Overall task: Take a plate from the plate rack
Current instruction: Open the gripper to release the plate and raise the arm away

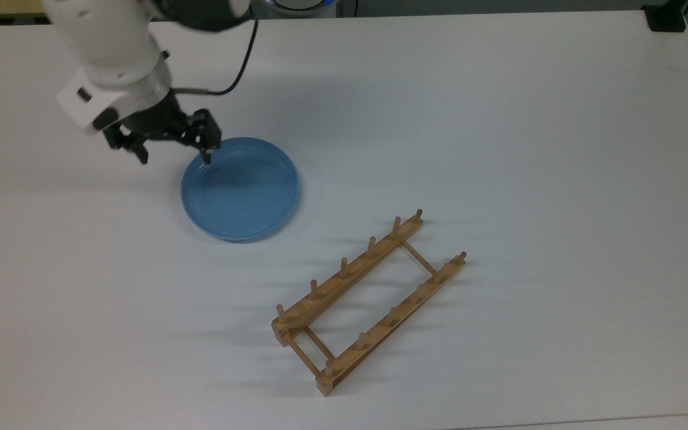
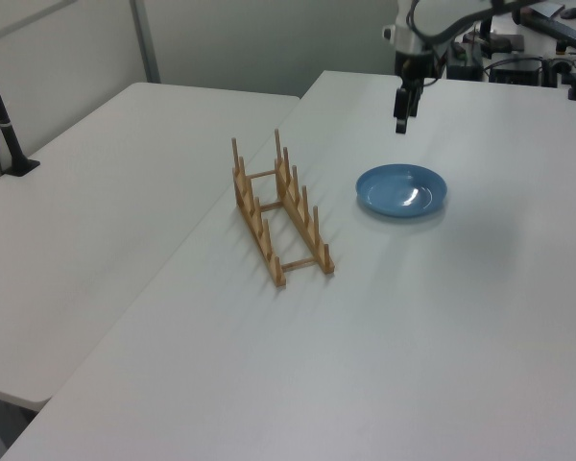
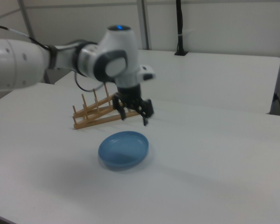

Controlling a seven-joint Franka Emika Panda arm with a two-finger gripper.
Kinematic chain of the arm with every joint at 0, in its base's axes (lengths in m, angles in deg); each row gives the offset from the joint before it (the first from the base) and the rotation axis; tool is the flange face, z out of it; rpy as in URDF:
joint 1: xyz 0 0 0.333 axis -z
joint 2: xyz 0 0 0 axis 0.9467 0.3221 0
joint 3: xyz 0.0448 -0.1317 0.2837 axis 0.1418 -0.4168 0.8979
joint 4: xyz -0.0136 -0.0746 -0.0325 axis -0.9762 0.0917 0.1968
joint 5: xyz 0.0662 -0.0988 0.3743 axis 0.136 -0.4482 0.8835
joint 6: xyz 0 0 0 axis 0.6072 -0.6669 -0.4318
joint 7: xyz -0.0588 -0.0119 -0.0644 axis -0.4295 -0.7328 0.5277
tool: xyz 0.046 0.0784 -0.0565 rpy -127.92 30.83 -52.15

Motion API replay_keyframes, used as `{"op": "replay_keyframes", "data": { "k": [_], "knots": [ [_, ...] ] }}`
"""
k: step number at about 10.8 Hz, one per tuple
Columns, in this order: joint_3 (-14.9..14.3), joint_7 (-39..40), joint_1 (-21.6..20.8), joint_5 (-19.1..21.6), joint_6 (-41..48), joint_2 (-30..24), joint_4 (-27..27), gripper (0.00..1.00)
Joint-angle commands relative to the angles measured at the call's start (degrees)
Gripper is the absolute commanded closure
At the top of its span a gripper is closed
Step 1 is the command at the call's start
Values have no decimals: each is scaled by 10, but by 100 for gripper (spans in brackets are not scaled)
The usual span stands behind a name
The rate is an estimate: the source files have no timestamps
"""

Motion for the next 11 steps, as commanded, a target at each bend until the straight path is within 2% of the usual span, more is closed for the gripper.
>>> {"op": "replay_keyframes", "data": {
  "k": [1,3,4,11],
  "knots": [
    [24,-94,-40,-43,107,-92,-12,0],
    [48,-95,-53,-65,186,-147,-12,0],
    [48,-95,-69,-66,210,-155,-12,0],
    [30,-152,-67,-59,208,-160,-8,0]
  ]
}}
